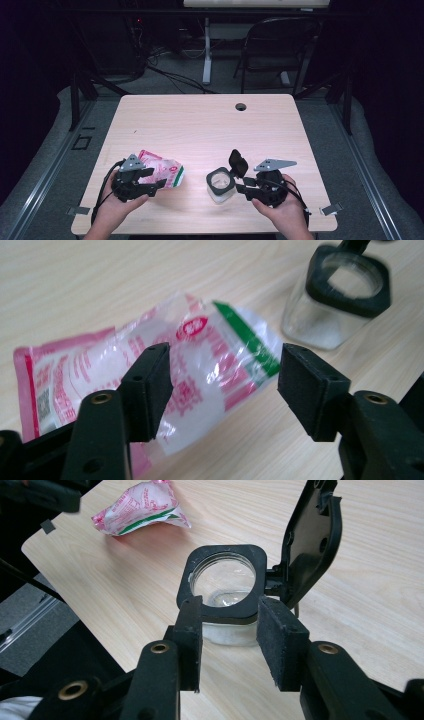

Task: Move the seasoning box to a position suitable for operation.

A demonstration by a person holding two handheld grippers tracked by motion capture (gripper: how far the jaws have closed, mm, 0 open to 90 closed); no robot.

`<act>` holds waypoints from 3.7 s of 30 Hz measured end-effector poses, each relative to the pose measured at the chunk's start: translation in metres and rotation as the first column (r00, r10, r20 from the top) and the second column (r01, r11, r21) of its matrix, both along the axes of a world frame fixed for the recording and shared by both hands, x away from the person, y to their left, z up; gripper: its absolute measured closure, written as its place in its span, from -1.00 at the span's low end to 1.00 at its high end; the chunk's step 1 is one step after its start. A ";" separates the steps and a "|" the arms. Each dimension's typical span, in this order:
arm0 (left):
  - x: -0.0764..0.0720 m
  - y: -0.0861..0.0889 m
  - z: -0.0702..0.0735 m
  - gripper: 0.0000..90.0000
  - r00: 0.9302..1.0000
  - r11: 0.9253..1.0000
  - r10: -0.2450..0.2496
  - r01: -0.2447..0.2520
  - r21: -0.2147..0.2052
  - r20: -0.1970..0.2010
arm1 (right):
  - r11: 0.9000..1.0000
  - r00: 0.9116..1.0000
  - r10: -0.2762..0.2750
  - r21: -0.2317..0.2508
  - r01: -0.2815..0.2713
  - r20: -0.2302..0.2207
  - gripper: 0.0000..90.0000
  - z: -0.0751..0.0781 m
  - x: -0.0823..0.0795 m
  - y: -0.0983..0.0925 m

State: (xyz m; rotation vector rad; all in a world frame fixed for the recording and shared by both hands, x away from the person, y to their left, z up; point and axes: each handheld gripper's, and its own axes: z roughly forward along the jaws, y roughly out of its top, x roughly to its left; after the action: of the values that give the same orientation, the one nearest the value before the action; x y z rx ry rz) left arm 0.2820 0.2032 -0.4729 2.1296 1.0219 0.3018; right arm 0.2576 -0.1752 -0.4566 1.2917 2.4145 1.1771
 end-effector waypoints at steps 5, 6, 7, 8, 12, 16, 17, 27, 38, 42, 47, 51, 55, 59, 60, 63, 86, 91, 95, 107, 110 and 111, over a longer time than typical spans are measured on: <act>-0.001 0.001 -0.017 -0.22 0.999 0.998 -0.017 0.019 0.052 -0.033 | 1.000 1.000 -0.005 0.012 0.006 -0.014 0.37 -0.003 0.002 0.000; -0.002 0.000 -0.019 -0.22 0.999 0.998 -0.023 0.025 0.054 -0.035 | 1.000 1.000 -0.004 0.010 0.004 -0.015 0.36 -0.004 0.003 -0.001; -0.002 -0.001 -0.021 -0.22 0.999 0.998 -0.026 0.028 0.057 -0.036 | 1.000 1.000 -0.005 0.012 0.005 -0.019 0.36 -0.005 0.004 -0.001; -0.003 -0.003 -0.024 -0.22 0.999 0.997 -0.032 0.034 0.062 -0.032 | 1.000 1.000 -0.002 0.012 0.002 -0.022 0.36 -0.007 0.005 -0.001; -0.002 -0.008 -0.031 -0.25 0.999 0.998 -0.034 0.036 0.053 -0.037 | 1.000 1.000 -0.003 0.015 0.003 -0.018 0.35 -0.007 0.005 0.000; 0.001 -0.012 -0.037 -0.26 0.999 0.998 -0.032 0.034 0.061 -0.041 | 1.000 1.000 -0.003 0.022 0.004 -0.014 0.34 -0.008 0.005 0.000; 0.001 -0.012 -0.037 -0.28 0.999 0.998 -0.032 0.034 0.061 -0.041 | 1.000 1.000 -0.003 0.022 0.004 -0.014 0.34 -0.008 0.005 0.000; 0.008 -0.016 -0.059 -0.40 1.000 0.990 0.003 -0.001 0.143 -0.015 | 1.000 1.000 -0.004 0.019 0.004 -0.012 0.32 -0.009 0.006 0.000; 0.016 -0.001 -0.074 -0.40 0.997 0.988 0.066 -0.069 0.137 0.030 | 1.000 1.000 0.001 0.020 -0.001 -0.006 0.30 -0.009 0.006 0.001; 0.018 0.001 -0.076 -0.32 0.996 0.987 0.077 -0.082 0.137 0.041 | 1.000 1.000 0.001 0.020 -0.001 -0.003 0.30 -0.009 0.006 0.001; 0.021 0.001 -0.077 -0.14 0.995 0.984 0.081 -0.089 0.157 0.058 | 1.000 1.000 -0.001 0.020 0.001 -0.004 0.30 -0.010 0.006 0.000; 0.025 0.000 -0.079 -0.03 0.994 0.979 0.089 -0.100 0.177 0.066 | 1.000 1.000 -0.002 0.025 0.002 0.000 0.30 -0.009 0.006 0.001; 0.031 -0.002 -0.080 0.06 0.992 0.975 0.105 -0.117 0.189 0.072 | 1.000 1.000 -0.004 0.024 0.004 0.001 0.30 -0.010 0.006 0.001; 0.034 -0.005 -0.081 0.16 0.991 0.968 0.109 -0.124 0.219 0.080 | 1.000 1.000 -0.005 0.027 0.005 0.000 0.30 -0.011 0.007 0.001; 0.035 -0.006 -0.082 0.20 0.989 0.966 0.114 -0.132 0.222 0.090 | 1.000 1.000 -0.005 0.026 0.005 0.000 0.30 -0.011 0.007 0.001; 0.037 -0.005 -0.083 0.39 0.989 0.965 0.121 -0.138 0.224 0.087 | 1.000 1.000 -0.007 0.030 0.006 0.002 0.29 -0.011 0.007 0.001; 0.050 0.004 -0.077 0.93 0.996 0.971 0.087 -0.089 0.223 0.021 | 0.999 1.000 -0.012 0.039 0.012 0.001 0.28 -0.012 0.007 0.001; 0.051 0.005 -0.075 0.99 0.996 0.973 0.088 -0.089 0.213 0.010 | 0.999 1.000 -0.009 0.051 0.009 -0.007 0.29 -0.012 0.007 0.000; 0.052 0.004 -0.073 0.99 0.997 0.972 0.081 -0.078 0.222 -0.005 | 0.999 1.000 -0.007 0.052 0.007 -0.005 0.29 -0.012 0.007 0.001; 0.055 0.004 -0.068 1.00 0.996 0.970 0.077 -0.067 0.234 -0.033 | 0.998 1.000 -0.007 0.054 0.008 -0.014 0.29 -0.013 0.008 0.000; 0.055 0.004 -0.066 1.00 0.997 0.968 0.070 -0.059 0.244 -0.037 | 0.999 1.000 -0.006 0.050 0.007 -0.016 0.29 -0.013 0.009 0.000; 0.055 0.004 -0.065 1.00 0.997 0.968 0.069 -0.058 0.243 -0.039 | 0.999 1.000 -0.006 0.050 0.007 -0.016 0.29 -0.013 0.009 0.000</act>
State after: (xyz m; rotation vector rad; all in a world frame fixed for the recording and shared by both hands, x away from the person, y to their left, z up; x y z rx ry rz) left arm 0.3372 0.2071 -0.5384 2.3337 1.1311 0.4282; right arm 0.2662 -0.1756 -0.4698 1.3272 2.4041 1.2382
